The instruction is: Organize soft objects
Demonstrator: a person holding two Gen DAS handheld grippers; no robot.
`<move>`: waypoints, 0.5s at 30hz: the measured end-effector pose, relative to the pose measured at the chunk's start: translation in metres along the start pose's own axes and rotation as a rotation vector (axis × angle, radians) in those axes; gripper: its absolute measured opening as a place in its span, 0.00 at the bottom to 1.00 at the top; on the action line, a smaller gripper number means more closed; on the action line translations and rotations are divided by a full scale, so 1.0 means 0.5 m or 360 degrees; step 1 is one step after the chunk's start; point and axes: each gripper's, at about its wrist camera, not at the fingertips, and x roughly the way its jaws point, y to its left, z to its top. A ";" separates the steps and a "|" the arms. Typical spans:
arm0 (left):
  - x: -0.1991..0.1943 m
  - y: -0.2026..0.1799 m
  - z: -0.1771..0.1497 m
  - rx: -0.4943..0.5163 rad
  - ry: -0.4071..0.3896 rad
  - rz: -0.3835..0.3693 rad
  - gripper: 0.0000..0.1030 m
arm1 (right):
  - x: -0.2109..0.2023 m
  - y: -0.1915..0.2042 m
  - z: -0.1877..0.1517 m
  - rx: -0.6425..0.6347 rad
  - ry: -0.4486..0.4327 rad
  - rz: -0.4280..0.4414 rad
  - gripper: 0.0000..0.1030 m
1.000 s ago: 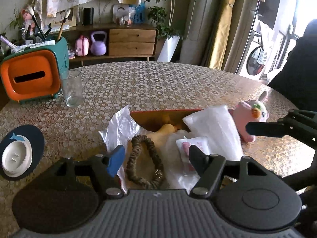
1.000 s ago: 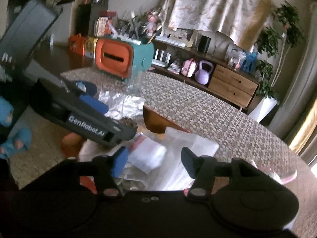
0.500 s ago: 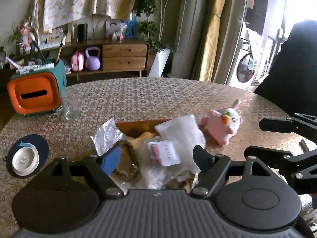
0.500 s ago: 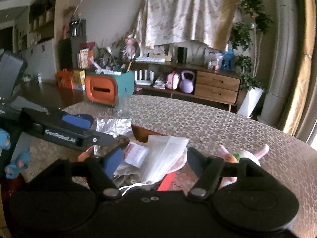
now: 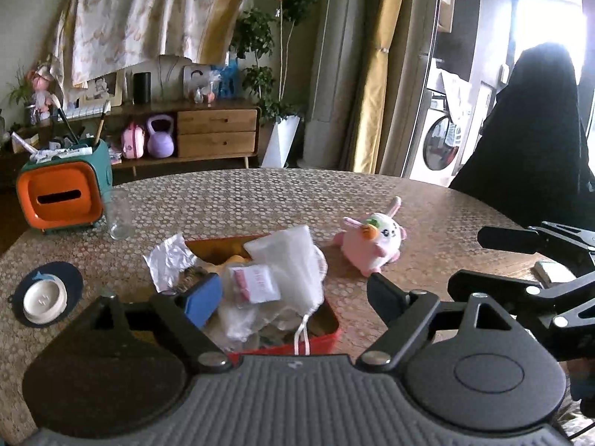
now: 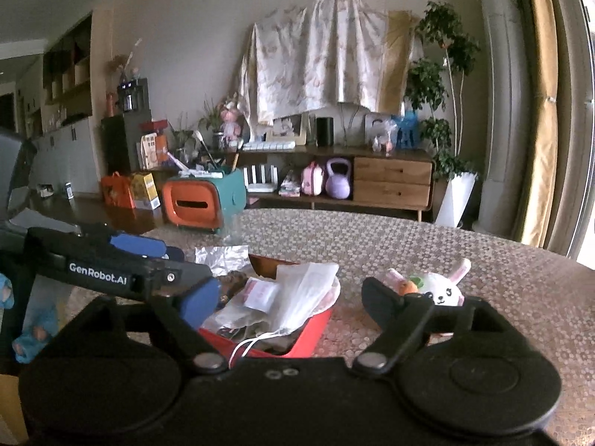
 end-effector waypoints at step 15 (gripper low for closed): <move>-0.073 -0.059 -0.033 -0.0010 -0.0069 0.0007 0.99 | -0.078 -0.017 -0.027 0.0080 -0.0074 -0.0065 1.00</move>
